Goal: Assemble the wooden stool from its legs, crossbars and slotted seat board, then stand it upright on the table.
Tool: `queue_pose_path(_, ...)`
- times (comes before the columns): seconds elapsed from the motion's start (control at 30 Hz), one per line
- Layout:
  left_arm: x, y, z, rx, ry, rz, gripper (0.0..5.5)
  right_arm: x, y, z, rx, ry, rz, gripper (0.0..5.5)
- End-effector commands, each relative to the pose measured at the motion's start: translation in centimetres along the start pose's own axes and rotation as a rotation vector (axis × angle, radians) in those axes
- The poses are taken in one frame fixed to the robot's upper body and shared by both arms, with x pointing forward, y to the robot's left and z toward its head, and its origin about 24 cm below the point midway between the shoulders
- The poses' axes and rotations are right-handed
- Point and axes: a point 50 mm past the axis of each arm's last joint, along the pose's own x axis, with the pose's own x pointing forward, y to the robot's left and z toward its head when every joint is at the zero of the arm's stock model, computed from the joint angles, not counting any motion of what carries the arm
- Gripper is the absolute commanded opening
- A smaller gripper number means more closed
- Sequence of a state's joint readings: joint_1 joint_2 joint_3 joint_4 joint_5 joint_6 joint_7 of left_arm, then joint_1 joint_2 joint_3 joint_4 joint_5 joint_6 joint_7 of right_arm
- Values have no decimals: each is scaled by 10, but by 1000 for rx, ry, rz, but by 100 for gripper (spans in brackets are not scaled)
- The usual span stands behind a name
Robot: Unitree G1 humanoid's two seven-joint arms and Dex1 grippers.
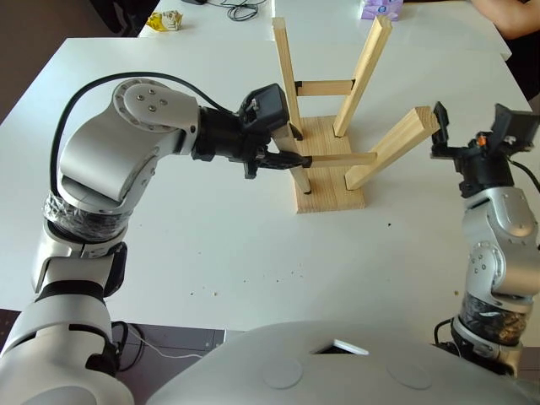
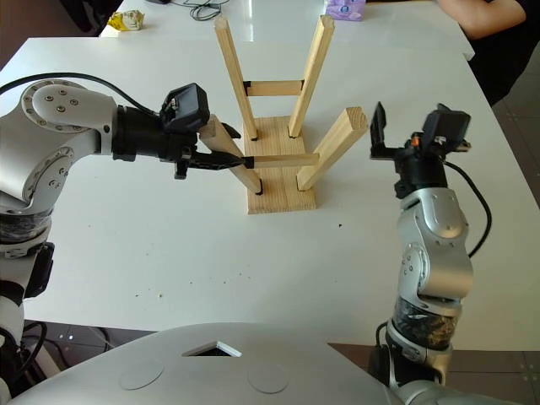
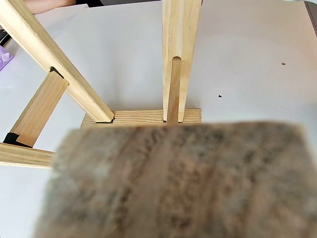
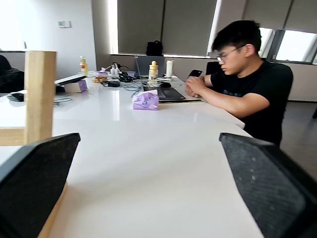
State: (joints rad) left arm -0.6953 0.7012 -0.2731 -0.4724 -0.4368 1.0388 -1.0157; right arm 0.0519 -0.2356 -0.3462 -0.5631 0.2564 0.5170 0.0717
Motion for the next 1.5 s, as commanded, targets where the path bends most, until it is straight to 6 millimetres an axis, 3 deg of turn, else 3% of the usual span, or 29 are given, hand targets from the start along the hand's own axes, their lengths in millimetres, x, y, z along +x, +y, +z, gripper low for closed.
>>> queue_pose_path(0.03, 17, -10, -41, -180, 136, -90, 205, -6, -17, 4, 27, 5, -66, 521)
queue_pose_path(0.1, 17, -11, -41, -183, 135, -91, 205, -4, -4, 5, 97, 9, 12, 521)
queue_pose_path(0.17, 19, -12, -40, -183, 131, -102, 205, -8, 47, 12, 197, 11, 282, 521)
queue_pose_path(0.27, 23, -14, -38, -180, 123, -118, 204, -32, 116, 26, 312, 17, 676, 521)
queue_pose_path(0.37, 30, -16, -35, -182, 112, -139, 204, -43, 145, 30, 339, 50, 815, 521)
queue_pose_path(0.77, 51, -13, -33, -169, 60, -136, 204, -33, 148, 16, 319, 133, 811, 521)
queue_pose_path(1.0, 19, -2, -27, -168, -76, -96, 204, -22, 112, 14, 332, 97, 722, 521)
queue_pose_path(1.03, 14, -1, -24, -167, -102, -91, 241, -20, 107, 16, 337, 84, 711, 521)
queue_pose_path(1.4, -5, 3, -14, -198, -179, 23, 416, -12, 95, 16, 318, 64, 701, 521)
queue_pose_path(1.5, -12, -1, -14, -211, -205, 27, 416, -10, 89, 18, 314, 55, 696, 521)
